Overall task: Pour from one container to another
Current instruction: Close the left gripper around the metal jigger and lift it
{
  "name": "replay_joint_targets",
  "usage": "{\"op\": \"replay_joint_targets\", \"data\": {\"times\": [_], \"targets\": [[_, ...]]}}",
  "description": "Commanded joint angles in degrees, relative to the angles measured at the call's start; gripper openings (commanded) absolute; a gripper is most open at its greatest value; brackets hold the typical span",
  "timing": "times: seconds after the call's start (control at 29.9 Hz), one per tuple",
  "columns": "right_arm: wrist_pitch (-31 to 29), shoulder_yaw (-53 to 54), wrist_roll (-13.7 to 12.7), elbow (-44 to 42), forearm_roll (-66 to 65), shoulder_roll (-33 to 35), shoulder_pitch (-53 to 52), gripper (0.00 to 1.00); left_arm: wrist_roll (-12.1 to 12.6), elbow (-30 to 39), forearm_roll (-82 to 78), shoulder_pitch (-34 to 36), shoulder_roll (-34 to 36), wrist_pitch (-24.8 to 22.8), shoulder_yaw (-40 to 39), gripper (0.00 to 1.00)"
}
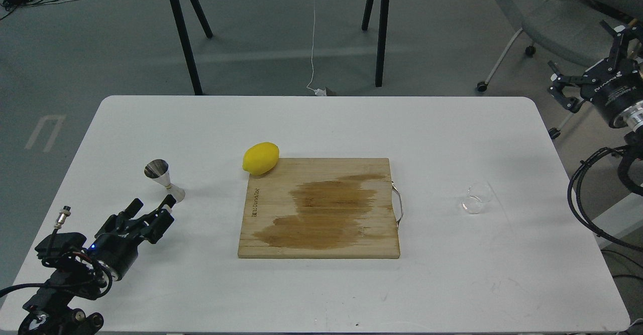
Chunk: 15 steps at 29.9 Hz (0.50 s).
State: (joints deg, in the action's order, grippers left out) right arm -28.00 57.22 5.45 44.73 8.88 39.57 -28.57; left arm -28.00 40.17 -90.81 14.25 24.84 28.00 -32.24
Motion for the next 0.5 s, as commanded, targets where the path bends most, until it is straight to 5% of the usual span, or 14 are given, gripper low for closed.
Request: {"op": "replay_joint_targets", "data": {"times": [0.0,0.47], "targets": [[0.0,0.0,0.0,0.0,0.0,0.0,0.0,1.00,0.0,-2.7,0.1,1.6,-1.6,0.0,0.2,1.00],[0.0,0.3,0.1,0.1,0.0,0.2,0.2,1.00,0.0,-12.2,0.7,6.6,-6.8,0.0,1.7,1.00]]}}
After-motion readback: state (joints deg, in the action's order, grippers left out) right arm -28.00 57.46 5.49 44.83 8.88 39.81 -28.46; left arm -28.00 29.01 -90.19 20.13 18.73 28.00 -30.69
